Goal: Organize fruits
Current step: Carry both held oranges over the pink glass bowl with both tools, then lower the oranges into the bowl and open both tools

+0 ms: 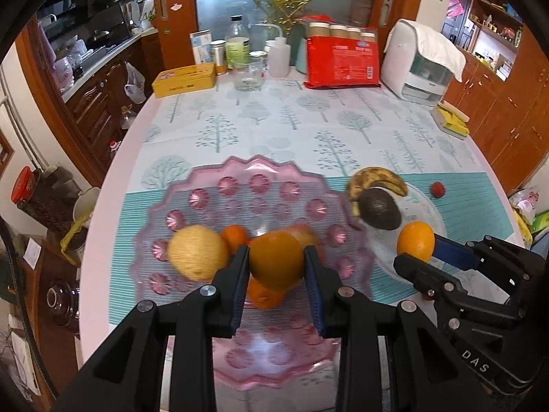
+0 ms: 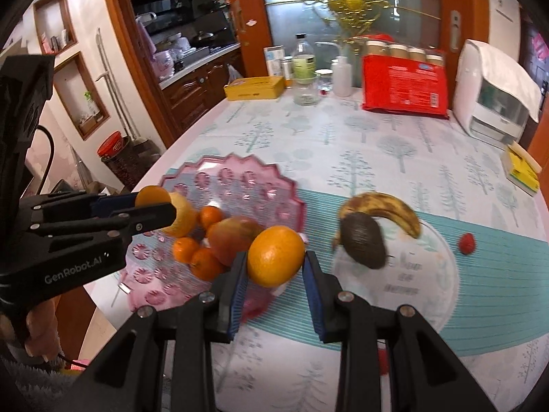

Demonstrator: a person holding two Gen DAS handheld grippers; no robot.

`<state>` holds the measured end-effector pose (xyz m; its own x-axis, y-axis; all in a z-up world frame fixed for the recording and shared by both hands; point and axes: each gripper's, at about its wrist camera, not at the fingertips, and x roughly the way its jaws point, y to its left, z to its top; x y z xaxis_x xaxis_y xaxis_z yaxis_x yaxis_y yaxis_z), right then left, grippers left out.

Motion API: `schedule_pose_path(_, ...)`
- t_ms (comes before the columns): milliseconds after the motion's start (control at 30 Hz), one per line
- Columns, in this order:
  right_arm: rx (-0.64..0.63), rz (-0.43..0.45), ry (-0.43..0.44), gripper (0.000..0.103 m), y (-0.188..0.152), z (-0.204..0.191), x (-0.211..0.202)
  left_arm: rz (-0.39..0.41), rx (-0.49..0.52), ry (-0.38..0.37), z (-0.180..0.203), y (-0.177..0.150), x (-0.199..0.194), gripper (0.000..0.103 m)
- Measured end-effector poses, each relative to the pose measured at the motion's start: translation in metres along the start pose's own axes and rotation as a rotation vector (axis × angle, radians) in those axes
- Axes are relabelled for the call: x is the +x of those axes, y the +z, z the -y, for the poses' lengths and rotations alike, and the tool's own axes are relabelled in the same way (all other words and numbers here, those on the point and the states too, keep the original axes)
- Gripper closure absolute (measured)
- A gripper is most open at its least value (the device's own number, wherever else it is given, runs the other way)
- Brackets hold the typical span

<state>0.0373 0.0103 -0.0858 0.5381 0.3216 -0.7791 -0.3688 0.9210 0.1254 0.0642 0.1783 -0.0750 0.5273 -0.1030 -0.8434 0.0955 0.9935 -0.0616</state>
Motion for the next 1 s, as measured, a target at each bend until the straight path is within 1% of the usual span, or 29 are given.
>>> schedule_pose_path(167, -0.007, -0.019, 0.016, 0.070, 0.006, -0.021, 0.018, -0.017, -0.003, 0.010, -0.024, 0.000, 0.008, 0.073)
schedule_pose_path(300, -0.017, -0.046, 0.025, 0.070, 0.010, -0.036, 0.036, -0.060, -0.005, 0.014, -0.040, -0.005, 0.022, 0.073)
schedule_pose_path(400, -0.022, -0.076, 0.031, 0.070, 0.009, -0.045, 0.050, -0.112, 0.001, 0.012, -0.050, -0.011, 0.038, 0.073)
schedule_pose_path(533, -0.033, -0.121, 0.029, 0.070, 0.007, -0.055, 0.070, -0.192, 0.006, 0.014, -0.057, -0.018, 0.061, 0.073)
schedule_pose_path(633, -0.046, -0.164, 0.032, 0.070, 0.002, -0.063, 0.085, -0.235, 0.008, 0.018, -0.060, -0.021, 0.075, 0.073)
schedule_pose_path(800, -0.058, -0.216, 0.028, 0.070, -0.003, -0.067, 0.102, -0.283, 0.021, 0.023, -0.063, -0.025, 0.091, 0.073)
schedule_pose_path(900, -0.069, -0.209, 0.028, 0.070, -0.005, -0.070, 0.102, -0.301, 0.016, 0.027, -0.065, -0.026, 0.096, 0.073)
schedule_pose_path(1000, -0.079, -0.208, 0.026, 0.070, -0.007, -0.072, 0.103, -0.318, 0.018, 0.046, -0.065, -0.029, 0.101, 0.073)
